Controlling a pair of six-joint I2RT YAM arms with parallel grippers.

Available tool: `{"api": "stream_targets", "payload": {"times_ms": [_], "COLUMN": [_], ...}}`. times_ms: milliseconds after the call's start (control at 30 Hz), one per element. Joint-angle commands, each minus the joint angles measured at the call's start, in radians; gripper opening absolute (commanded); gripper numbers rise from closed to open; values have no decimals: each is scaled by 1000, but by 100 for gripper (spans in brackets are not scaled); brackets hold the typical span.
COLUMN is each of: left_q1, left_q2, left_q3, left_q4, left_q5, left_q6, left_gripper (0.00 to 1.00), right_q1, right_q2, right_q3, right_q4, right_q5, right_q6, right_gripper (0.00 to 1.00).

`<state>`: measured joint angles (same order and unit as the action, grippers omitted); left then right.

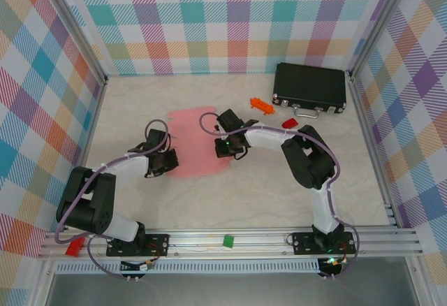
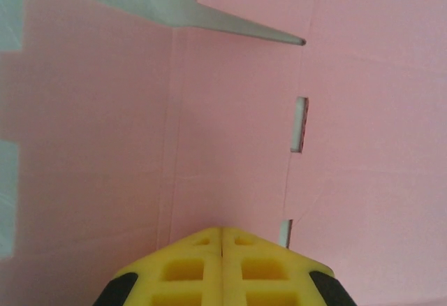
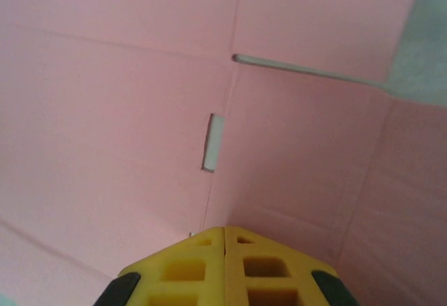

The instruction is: Fold the paper box

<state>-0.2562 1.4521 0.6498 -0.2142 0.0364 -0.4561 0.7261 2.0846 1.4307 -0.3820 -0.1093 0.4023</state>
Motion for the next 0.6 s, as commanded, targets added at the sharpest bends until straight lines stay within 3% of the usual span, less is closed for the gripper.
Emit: {"api": "stream_targets", "payload": {"times_ms": [0,267,400,567], "left_q1": [-35,-148,-152,-146], "left_q2": [-37,-93,-151,-209], "left_q3": [-42,-64,8,164], "left_q4": [-55,-22,-89,-194], "left_q5": [50,187,176,83], "left_q6": [-64,-185,-183,-115], "left_gripper": [0,0,0,30], "right_q1": [-4,-49,-69,-75], "right_q2": [60,176,157,76], "right_q3": [67,285,355,340], "right_q4": [-94,-154,-170,-170], "right_q5": [128,150,120,61], "right_q6": [-38,-114,-120,-112], "right_gripper": [6,12,12,14]}}
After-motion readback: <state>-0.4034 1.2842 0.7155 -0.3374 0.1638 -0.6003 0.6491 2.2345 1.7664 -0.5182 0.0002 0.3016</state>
